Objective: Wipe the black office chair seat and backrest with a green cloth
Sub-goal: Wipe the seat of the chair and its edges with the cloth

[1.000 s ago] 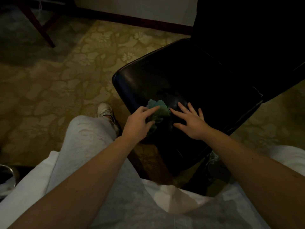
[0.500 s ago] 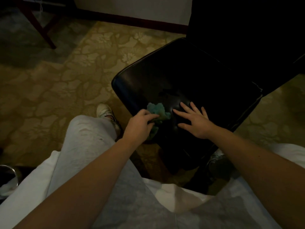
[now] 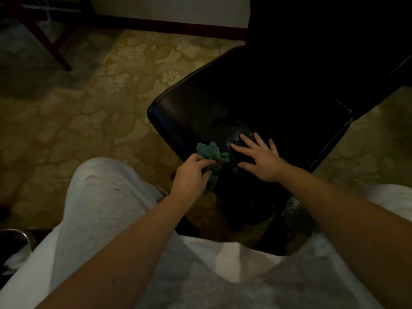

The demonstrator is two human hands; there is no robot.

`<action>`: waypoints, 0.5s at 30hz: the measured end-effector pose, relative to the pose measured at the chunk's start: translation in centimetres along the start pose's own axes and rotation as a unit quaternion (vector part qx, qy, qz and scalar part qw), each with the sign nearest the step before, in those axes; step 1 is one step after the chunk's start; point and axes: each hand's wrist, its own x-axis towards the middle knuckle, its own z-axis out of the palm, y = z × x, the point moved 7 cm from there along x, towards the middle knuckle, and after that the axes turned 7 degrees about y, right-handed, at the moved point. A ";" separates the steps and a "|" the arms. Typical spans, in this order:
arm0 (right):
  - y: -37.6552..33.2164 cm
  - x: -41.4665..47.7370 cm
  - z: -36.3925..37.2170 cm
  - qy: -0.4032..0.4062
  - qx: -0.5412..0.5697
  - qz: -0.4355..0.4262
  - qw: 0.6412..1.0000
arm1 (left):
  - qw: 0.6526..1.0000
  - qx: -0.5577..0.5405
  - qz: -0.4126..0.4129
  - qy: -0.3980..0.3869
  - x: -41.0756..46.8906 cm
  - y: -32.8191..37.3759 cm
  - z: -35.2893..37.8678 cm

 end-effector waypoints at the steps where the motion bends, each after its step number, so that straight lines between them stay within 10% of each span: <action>1: 0.0 0.0 0.0 -0.001 0.002 -0.001 1.000 | 1.000 0.005 0.002 0.004 0.3 -0.3 -0.1; 15: -0.4 0.1 0.3 -0.003 -0.013 0.023 1.000 | 0.999 -0.007 -0.025 -0.025 -1.0 0.8 0.7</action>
